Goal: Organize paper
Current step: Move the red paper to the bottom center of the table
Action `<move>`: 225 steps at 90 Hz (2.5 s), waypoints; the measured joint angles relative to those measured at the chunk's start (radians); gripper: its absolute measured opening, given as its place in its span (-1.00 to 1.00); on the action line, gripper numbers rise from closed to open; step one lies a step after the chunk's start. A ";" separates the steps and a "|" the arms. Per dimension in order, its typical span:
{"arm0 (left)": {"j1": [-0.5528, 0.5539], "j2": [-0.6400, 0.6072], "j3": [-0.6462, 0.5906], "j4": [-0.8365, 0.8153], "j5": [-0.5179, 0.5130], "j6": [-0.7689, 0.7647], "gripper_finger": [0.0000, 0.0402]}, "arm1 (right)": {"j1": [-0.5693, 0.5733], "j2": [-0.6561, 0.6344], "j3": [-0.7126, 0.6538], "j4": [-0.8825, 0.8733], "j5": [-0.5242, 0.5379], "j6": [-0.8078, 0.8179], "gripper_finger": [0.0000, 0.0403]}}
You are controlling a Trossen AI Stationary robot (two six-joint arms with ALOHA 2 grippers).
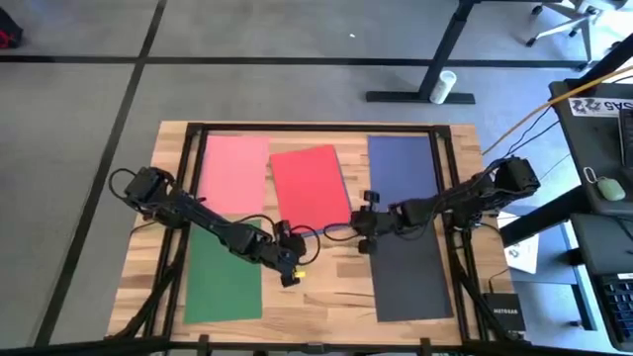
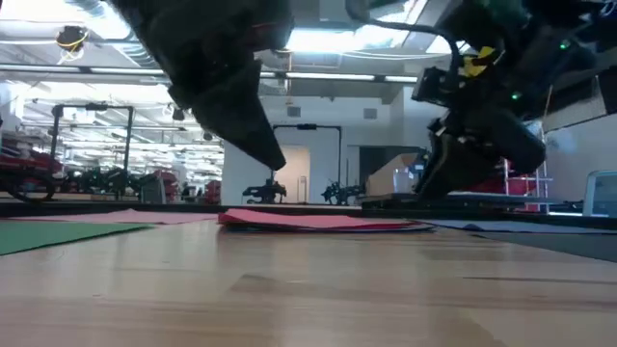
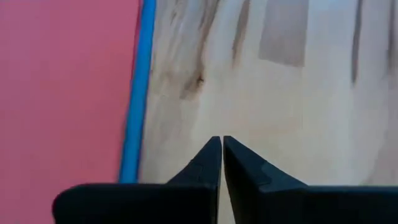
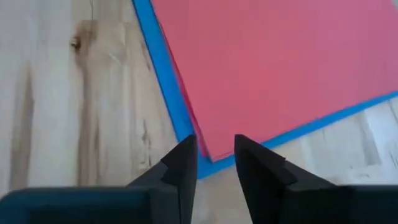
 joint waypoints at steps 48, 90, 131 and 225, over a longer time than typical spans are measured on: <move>0.047 -0.001 -0.140 0.324 0.254 0.180 -1.00 | -0.041 0.006 0.000 0.059 -0.057 -0.061 -0.52; 0.107 -0.139 -0.438 0.771 0.361 0.140 -1.00 | -0.110 0.156 0.143 0.063 -0.160 -0.139 -0.52; 0.106 -0.185 -0.538 0.765 0.351 0.081 -1.00 | -0.094 0.309 0.266 -0.034 -0.103 -0.192 -0.52; 0.079 -0.189 -0.543 0.806 0.349 0.065 -1.00 | -0.017 0.280 0.396 -0.246 -0.149 -0.155 -1.00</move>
